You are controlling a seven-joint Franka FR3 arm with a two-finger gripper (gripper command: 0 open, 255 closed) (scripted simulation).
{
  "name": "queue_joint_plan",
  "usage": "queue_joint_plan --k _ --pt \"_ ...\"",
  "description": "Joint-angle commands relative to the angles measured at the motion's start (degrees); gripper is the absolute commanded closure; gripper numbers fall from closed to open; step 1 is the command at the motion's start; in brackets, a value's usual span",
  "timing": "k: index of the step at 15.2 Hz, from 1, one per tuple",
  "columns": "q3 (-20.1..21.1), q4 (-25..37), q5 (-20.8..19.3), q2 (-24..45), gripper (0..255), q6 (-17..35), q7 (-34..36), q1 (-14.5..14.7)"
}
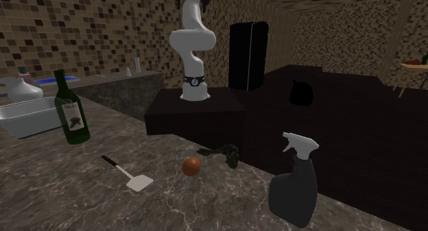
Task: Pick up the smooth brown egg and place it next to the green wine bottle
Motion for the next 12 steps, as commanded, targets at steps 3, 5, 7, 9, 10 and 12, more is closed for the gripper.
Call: queue_joint_plan --k 3,5,7,9,10,12 --pt "-0.1 -2.4 0.0 1.7 0 4.0 0.4 -0.1" --pt "-0.2 -4.5 -0.1 3.7 0 8.0 0.7 -0.3" --pt "-0.3 -6.3 -0.2 6.1 0 12.0 1.1 -0.4" --pt "-0.3 -7.7 -0.3 8.9 0 16.1 1.5 -0.6" --pt "-0.4 -8.4 -0.4 10.3 0 18.1 1.6 -0.7" --pt "-0.4 -9.3 -0.5 13.6 0 22.2 2.0 -0.9"
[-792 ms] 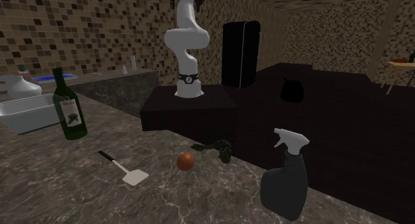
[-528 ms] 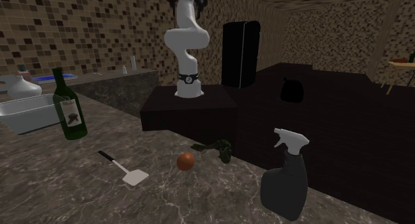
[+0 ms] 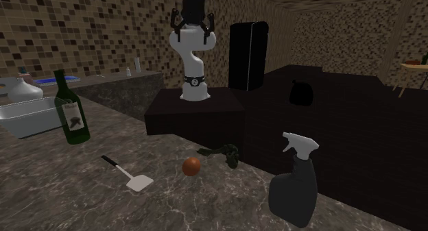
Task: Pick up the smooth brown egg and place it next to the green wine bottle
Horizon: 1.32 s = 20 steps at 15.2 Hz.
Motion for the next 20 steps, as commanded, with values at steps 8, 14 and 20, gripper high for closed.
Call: queue_joint_plan --k 8,14,20 --pt "-0.2 -1.3 -1.1 17.4 0 18.2 1.9 -1.0" --pt "-0.4 1.9 -2.3 31.0 0 28.3 3.5 -1.6" --pt "-0.9 7.9 -3.5 45.2 0 36.1 5.0 -1.9"
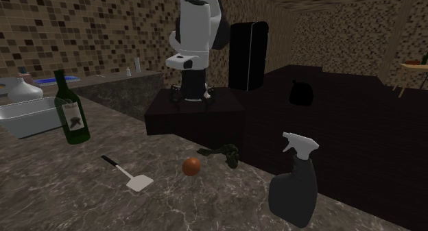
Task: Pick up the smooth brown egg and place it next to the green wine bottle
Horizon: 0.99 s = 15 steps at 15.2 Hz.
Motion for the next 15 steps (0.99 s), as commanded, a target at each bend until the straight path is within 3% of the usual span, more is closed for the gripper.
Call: queue_joint_plan --k 1,10,15 --pt "-0.3 2.2 -0.4 4.9 0 2.5 0.3 -0.1" --pt "-1.1 16.7 -0.8 25.8 0 8.5 1.4 -0.1" --pt "-1.4 17.6 -1.0 28.7 0 10.5 1.6 0.0"
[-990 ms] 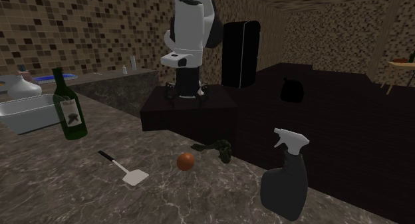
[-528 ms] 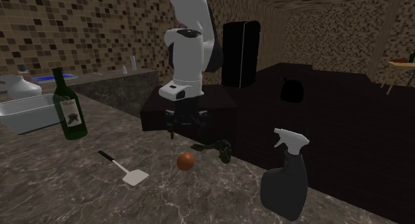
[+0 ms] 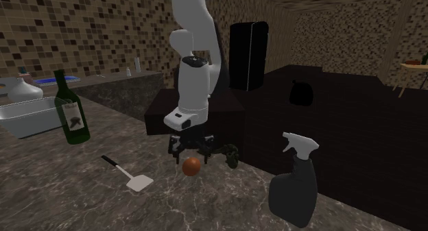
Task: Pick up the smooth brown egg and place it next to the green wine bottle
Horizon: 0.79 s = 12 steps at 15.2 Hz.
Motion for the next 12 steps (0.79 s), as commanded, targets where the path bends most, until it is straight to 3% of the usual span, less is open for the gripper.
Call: queue_joint_plan --k 1,11,12 --pt "-0.1 0.4 -0.1 1.4 0 1.0 0.0 0.0" --pt "-0.3 1.1 -0.2 3.3 0 2.2 0.1 0.0" --pt "-0.3 1.1 -0.2 3.3 255 2.2 0.1 0.0"
